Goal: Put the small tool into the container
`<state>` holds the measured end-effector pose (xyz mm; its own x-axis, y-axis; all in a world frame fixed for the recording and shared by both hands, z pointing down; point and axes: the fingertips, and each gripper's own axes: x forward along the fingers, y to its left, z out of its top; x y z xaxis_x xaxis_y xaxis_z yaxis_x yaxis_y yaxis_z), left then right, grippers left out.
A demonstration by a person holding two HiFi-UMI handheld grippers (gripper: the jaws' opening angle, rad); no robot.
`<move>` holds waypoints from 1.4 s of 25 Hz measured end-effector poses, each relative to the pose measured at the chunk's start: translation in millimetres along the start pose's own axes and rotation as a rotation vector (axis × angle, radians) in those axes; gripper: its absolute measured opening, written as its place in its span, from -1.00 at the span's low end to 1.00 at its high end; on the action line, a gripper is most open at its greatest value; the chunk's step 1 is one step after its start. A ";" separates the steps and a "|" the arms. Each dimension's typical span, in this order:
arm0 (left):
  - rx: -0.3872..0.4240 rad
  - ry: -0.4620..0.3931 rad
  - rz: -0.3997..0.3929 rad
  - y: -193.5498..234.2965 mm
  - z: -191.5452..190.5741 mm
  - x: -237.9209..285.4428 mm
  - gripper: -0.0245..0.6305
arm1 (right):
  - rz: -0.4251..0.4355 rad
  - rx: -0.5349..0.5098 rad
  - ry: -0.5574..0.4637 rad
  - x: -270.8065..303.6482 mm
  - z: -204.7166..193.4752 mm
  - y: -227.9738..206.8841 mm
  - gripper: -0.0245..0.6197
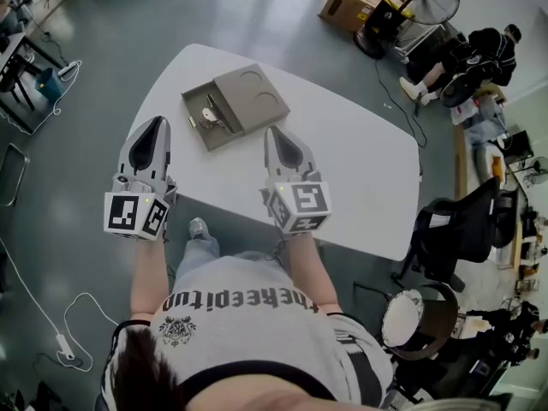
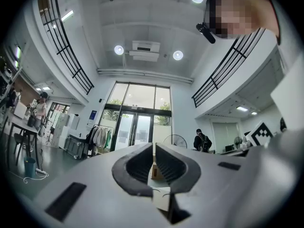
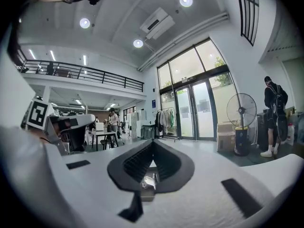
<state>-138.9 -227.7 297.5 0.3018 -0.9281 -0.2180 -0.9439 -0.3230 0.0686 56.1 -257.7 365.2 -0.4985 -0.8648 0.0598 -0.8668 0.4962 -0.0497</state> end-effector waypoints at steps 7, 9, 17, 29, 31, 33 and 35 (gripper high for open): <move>0.006 -0.014 -0.002 -25.8 5.3 -13.1 -0.87 | -0.001 0.000 -0.050 -31.8 13.2 -7.3 -0.91; 0.007 -0.017 -0.003 -35.6 6.0 -17.0 -0.87 | 0.000 0.003 -0.065 -43.1 16.7 -11.0 -0.92; 0.011 -0.032 -0.003 -69.0 10.8 -31.6 -0.87 | -0.002 0.004 -0.123 -83.6 32.5 -22.5 -0.93; 0.011 -0.051 0.020 -93.1 14.7 -50.7 -0.87 | 0.005 0.002 -0.152 -115.9 38.0 -27.3 -0.94; 0.016 -0.053 0.026 -94.5 15.7 -52.6 -0.87 | 0.006 0.007 -0.156 -118.2 38.7 -27.5 -0.94; 0.020 -0.054 0.030 -97.0 15.9 -54.1 -0.87 | 0.006 0.013 -0.161 -120.9 39.0 -29.0 -0.94; 0.020 -0.054 0.035 -99.6 15.5 -55.7 -0.87 | 0.007 0.016 -0.165 -123.7 38.9 -30.8 -0.94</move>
<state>-63.8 -141.0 287.8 0.2617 -0.9271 -0.2681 -0.9563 -0.2866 0.0576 145.0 -168.9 320.6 -0.4947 -0.8627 -0.1055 -0.8622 0.5024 -0.0652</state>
